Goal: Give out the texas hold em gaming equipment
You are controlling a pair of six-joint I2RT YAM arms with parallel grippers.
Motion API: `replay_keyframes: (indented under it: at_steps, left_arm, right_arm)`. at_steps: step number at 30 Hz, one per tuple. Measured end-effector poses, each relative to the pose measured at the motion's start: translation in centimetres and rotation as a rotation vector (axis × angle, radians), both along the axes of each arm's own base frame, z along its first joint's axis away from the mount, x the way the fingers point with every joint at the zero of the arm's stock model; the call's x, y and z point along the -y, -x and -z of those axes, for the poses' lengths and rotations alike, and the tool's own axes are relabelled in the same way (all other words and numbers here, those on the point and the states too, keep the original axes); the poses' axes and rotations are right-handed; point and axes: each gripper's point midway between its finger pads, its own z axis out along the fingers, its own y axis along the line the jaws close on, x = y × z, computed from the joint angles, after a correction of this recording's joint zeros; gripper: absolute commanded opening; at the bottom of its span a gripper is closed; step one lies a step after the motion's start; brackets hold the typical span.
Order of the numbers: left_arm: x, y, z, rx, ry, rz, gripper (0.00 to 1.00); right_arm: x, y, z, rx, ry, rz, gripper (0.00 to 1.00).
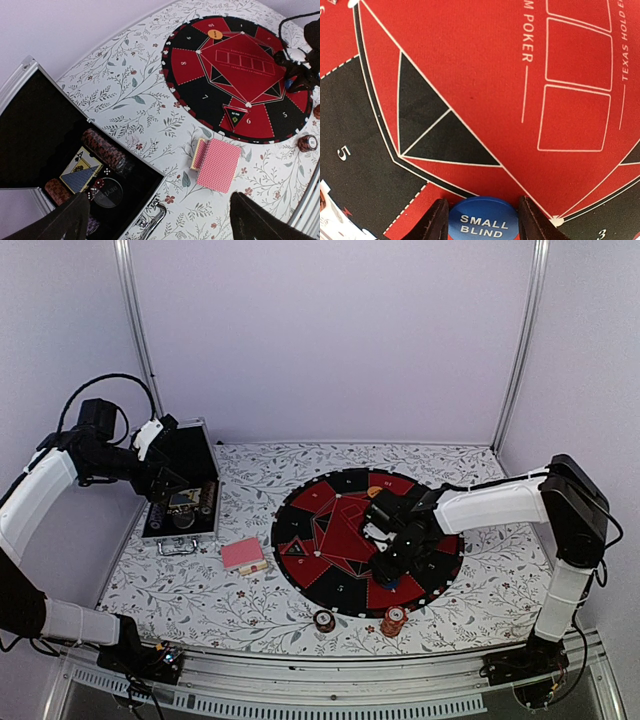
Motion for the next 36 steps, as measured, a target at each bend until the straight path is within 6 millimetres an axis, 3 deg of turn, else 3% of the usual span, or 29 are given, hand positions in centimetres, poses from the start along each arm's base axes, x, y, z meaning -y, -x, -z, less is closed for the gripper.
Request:
replay_keyframes:
  at_steps: [17,24,27,31,36]
  left_arm:
    - [0.2,0.0,-0.5,0.009,0.009,0.009,1.00]
    - [0.3,-0.1,-0.8,0.016,0.013,0.012,1.00]
    - [0.3,-0.1,-0.7,0.013,0.014,0.012,1.00]
    - [0.3,-0.4,-0.8,0.006,0.017,0.005,1.00]
    - [0.2,-0.6,-0.5,-0.011,0.018,-0.005,1.00]
  right_arm:
    - [3.9,1.4,-0.1,0.009,0.032,0.086,0.48]
    - [5.5,1.9,-0.2,-0.003,0.067,0.108,0.54]
    - [5.9,1.9,-0.4,-0.007,0.084,0.112,0.61]
    - [5.4,1.2,-2.2,0.013,0.078,0.113,0.69]
    - [3.5,0.0,-7.7,0.087,-0.045,0.116,0.84]
